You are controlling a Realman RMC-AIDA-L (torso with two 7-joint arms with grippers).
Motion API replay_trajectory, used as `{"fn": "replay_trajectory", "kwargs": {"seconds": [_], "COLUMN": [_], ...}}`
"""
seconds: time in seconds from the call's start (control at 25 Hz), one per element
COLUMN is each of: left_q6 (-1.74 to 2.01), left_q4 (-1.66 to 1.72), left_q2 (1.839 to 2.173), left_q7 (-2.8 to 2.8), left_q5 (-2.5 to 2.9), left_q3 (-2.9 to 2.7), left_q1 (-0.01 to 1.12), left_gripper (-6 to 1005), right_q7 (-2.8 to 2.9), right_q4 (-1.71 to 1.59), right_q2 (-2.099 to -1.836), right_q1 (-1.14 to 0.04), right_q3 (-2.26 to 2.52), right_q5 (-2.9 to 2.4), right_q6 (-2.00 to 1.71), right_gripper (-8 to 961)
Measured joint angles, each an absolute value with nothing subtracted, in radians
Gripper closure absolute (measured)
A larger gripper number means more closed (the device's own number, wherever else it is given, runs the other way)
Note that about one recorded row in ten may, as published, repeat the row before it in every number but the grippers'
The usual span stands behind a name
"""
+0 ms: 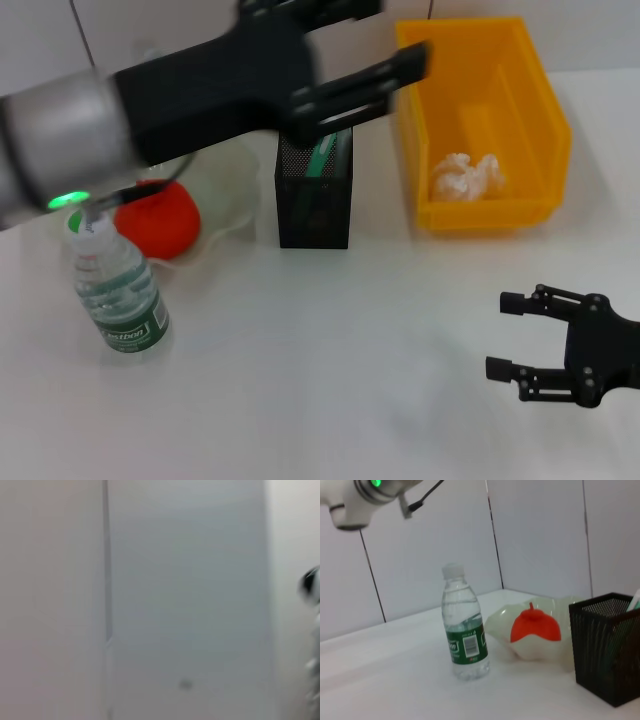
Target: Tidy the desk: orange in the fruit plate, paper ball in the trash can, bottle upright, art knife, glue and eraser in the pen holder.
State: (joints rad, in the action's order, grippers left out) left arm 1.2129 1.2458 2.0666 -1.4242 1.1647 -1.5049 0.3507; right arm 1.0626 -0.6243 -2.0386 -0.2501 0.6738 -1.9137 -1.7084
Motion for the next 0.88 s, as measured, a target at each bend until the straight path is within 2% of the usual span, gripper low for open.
{"fn": "replay_trajectory", "kwargs": {"seconds": [0.04, 0.28, 0.48, 0.88], "left_q6": [1.379, 1.703, 1.718, 1.531], "left_q4": [1.142, 0.877, 0.761, 0.475], "left_q2": [2.067, 2.056, 2.061, 2.059], "left_q7": [-1.375, -1.182, -0.996, -0.845], "left_q5": [1.146, 1.204, 1.353, 1.481], "left_q3": [-1.408, -1.251, -1.228, -1.23], "left_q1": [0.363, 0.377, 0.324, 0.282], "left_gripper": [339, 228, 135, 135], "right_q7": [1.056, 1.0, 0.988, 0.989], "right_q4": [-0.626, -0.62, -0.604, -0.548], "right_q2": [-2.039, -2.049, -2.052, -2.048], "right_q1": [-0.25, -0.256, -0.276, -0.306], "right_q3": [0.656, 0.568, 0.55, 0.692], "right_q5": [-1.911, -1.91, -1.909, -1.919], "right_q6": [-1.72, -1.775, -1.811, -1.841], "right_gripper": [115, 115, 115, 115]}}
